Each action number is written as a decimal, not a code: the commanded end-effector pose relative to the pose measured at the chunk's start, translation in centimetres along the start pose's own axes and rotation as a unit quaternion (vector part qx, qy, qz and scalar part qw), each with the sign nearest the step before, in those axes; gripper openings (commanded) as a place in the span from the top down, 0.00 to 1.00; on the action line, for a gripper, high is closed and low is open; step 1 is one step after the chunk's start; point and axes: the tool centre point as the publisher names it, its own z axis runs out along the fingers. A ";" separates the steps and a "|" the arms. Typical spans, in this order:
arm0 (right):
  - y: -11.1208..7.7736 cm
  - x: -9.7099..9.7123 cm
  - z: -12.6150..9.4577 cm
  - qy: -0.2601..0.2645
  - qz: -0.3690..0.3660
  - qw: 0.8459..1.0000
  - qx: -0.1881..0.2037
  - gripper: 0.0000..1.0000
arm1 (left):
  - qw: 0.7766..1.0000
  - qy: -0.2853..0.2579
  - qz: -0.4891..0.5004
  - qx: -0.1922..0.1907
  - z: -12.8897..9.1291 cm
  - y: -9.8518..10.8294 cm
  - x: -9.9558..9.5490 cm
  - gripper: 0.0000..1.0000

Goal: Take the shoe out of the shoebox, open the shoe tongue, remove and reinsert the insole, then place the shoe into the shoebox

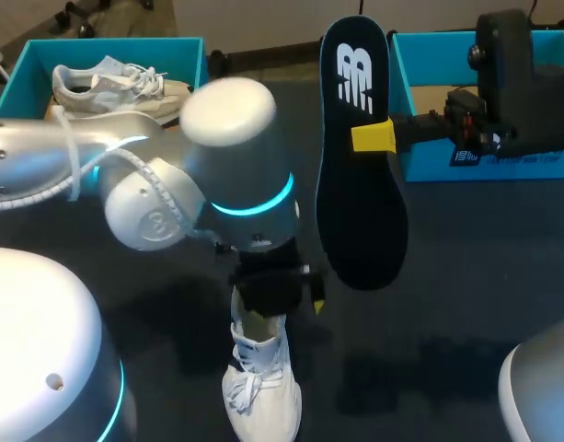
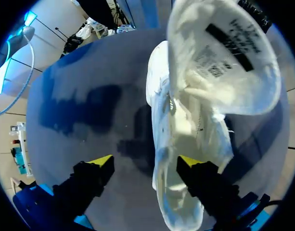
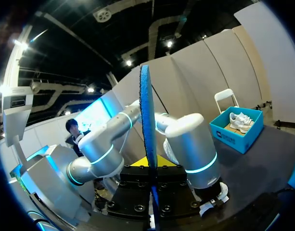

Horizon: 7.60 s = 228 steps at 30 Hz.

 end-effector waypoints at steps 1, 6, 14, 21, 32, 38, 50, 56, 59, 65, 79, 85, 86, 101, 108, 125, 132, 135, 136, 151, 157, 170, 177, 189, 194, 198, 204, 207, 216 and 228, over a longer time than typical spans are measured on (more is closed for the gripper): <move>0.3 -0.2 0.3 0.000 0.001 1.000 0.002 1.00 | 0.997 -0.077 0.009 0.002 -5.6 0.5 3.3 0.00; 0.3 -0.2 0.3 0.000 0.001 1.000 0.002 1.00 | 0.984 -0.177 0.022 0.008 -10.0 1.7 4.4 0.00; 0.3 -0.2 0.3 0.000 0.001 1.000 0.002 1.00 | 0.954 -0.292 0.066 0.007 -14.6 2.3 5.4 0.00; 0.3 -0.2 0.3 0.000 0.001 1.000 0.002 1.00 | 0.950 -0.298 0.082 0.030 -15.4 2.4 5.2 0.00; 0.3 -0.2 0.3 0.000 0.001 1.000 0.002 1.00 | 0.932 -0.349 0.096 0.019 -15.3 3.3 4.6 0.00; 0.3 -0.2 0.3 0.000 0.001 1.000 0.002 1.00 | 0.902 -0.421 0.097 -0.011 -16.4 4.3 3.0 0.00; 0.3 -0.2 0.3 0.000 0.001 1.000 0.002 1.00 | 0.834 -0.531 0.144 0.023 -18.5 6.0 0.6 0.00; 0.3 -0.2 0.3 0.000 0.001 1.000 0.002 1.00 | 0.801 -0.583 0.138 0.009 -21.1 5.6 -1.4 0.00; 0.3 -0.2 0.3 0.000 0.001 1.000 0.002 1.00 | 0.789 -0.604 0.108 0.012 -22.6 6.1 -2.0 0.00; 0.3 -0.2 0.3 0.000 0.001 1.000 0.002 1.00 | 0.789 -0.604 0.108 0.012 -22.6 6.1 -2.0 0.00; 0.2 -2.8 0.9 0.007 0.037 0.999 0.020 1.00 | 0.770 -0.631 0.096 0.004 -23.3 6.2 -0.8 0.00; 0.2 -7.7 0.9 0.006 0.080 0.996 0.034 1.00 | 0.769 -0.630 0.105 -0.010 -23.6 5.4 -1.1 0.00; 0.3 -8.5 1.0 0.009 0.083 0.996 0.033 1.00 | 0.769 -0.631 0.106 -0.012 -23.6 5.3 -1.1 0.00; 0.1 -13.6 2.2 0.001 0.143 0.989 0.027 1.00 | 0.765 -0.636 0.099 -0.030 -23.9 5.0 -0.9 0.00; 0.1 -13.6 2.2 0.001 0.143 0.989 0.027 1.00 | 0.765 -0.636 0.099 -0.030 -23.9 5.0 -0.9 0.00; -0.2 -22.7 5.3 0.028 0.288 0.951 0.110 1.00 | 0.765 -0.636 0.099 -0.030 -23.9 5.0 -0.9 0.00; -1.1 -23.0 6.4 0.013 0.344 0.931 0.119 1.00 | 0.765 -0.636 0.099 -0.030 -23.9 5.0 -0.9 0.00; -1.1 -23.0 6.4 0.013 0.344 0.931 0.119 1.00 | 0.765 -0.636 0.099 -0.030 -23.9 5.0 -0.9 0.00; -1.1 -23.0 6.4 0.013 0.344 0.931 0.119 1.00 | 0.765 -0.636 0.099 -0.030 -23.9 5.0 -0.9 0.00; -2.4 -24.0 8.7 0.029 0.411 0.904 0.110 1.00 | 0.759 -0.638 0.123 -0.046 -23.6 6.6 -2.1 0.00; -2.6 -24.1 8.9 0.018 0.428 0.900 0.087 1.00 | 0.753 -0.646 0.110 -0.060 -23.0 7.5 -2.4 0.00; -2.7 -24.1 9.3 0.019 0.437 0.896 0.080 1.00 | 0.728 -0.675 0.099 -0.068 -22.1 8.5 -3.0 0.00; -2.7 -24.1 9.3 0.019 0.437 0.896 0.080 1.00 | 0.729 -0.672 0.109 -0.078 -22.2 7.8 -4.0 0.44; -2.7 -24.1 9.3 0.019 0.437 0.896 0.080 1.00 | 0.726 -0.674 0.101 -0.090 -21.6 7.7 -4.2 0.58; -2.7 -24.1 9.3 0.019 0.437 0.896 0.080 1.00 | 0.726 -0.674 0.098 -0.097 -21.5 7.7 -4.1 0.68; -2.7 -24.1 9.3 0.019 0.437 0.896 0.080 1.00 | 0.724 -0.676 0.095 -0.102 -21.5 7.9 -4.2 0.86; -2.7 -24.1 9.3 0.019 0.437 0.896 0.080 1.00 | 0.723 -0.676 0.096 -0.107 -21.4 8.1 -4.4 1.00; -2.7 -24.1 9.3 0.019 0.437 0.896 0.080 1.00 | 0.723 -0.676 0.096 -0.108 -21.4 8.2 -4.4 1.00; -3.5 -23.6 8.5 0.031 0.423 0.904 0.059 0.00 | 0.727 -0.671 0.098 -0.114 -21.6 7.9 -3.5 1.00; -4.8 -22.4 6.4 0.027 0.396 0.916 0.049 0.00 | 0.747 -0.662 0.048 -0.051 -21.9 7.1 -0.1 1.00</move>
